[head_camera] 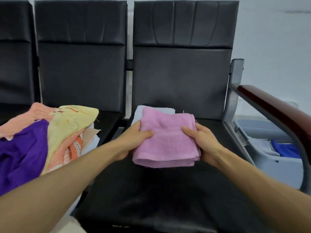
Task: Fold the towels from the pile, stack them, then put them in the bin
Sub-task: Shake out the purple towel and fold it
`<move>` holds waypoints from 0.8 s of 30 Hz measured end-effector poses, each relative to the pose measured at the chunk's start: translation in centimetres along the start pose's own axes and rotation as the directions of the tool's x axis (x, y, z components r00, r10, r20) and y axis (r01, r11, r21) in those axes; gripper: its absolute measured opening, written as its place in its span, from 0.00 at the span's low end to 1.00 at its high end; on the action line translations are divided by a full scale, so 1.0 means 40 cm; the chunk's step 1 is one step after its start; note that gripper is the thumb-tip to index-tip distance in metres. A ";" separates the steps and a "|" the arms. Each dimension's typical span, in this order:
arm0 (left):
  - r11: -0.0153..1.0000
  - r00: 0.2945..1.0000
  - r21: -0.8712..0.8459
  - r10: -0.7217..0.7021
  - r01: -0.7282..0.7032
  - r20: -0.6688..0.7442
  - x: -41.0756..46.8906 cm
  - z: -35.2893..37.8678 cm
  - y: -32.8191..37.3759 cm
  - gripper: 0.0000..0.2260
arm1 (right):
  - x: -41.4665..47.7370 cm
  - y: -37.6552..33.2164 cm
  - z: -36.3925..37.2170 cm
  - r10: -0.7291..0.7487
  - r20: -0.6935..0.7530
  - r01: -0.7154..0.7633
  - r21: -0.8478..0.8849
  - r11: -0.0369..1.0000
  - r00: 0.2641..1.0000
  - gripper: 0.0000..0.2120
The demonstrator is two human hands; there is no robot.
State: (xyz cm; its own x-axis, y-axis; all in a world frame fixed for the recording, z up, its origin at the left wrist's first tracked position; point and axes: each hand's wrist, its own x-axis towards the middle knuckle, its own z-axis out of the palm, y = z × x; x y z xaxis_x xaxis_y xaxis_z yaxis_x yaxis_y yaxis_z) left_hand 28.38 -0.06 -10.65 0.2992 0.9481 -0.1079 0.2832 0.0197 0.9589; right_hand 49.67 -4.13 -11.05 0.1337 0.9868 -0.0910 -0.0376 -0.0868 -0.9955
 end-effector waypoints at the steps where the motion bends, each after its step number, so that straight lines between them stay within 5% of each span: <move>1: 0.998 0.999 0.054 0.032 -0.032 -0.001 0.014 -0.016 0.013 0.10 | 0.020 -0.005 0.007 -0.002 0.005 0.002 0.015 1.000 1.000 0.09; 12: 0.983 0.985 0.182 0.061 -0.031 -0.161 0.331 -0.124 0.043 0.14 | 0.362 -0.026 0.072 -0.100 -0.014 0.100 0.019 0.995 0.995 0.11; 17: 0.959 0.956 0.250 -0.059 0.135 -0.288 0.396 -0.091 -0.053 0.20 | 0.434 0.071 0.077 -0.046 -0.081 0.021 -0.286 0.958 0.996 0.15; 24: 0.983 0.955 0.146 -0.067 0.113 -0.288 0.359 -0.104 -0.070 0.23 | 0.414 0.077 0.103 -0.210 -0.157 0.088 -0.560 0.824 0.965 0.21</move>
State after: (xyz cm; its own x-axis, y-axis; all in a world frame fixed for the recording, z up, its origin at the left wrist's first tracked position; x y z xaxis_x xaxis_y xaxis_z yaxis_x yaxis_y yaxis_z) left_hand 28.10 14.82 -13.81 0.0040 0.9958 -0.0920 0.4452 0.0806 0.8918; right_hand 47.69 12.51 -15.53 0.2929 0.9489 0.1173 0.5349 -0.0609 -0.8427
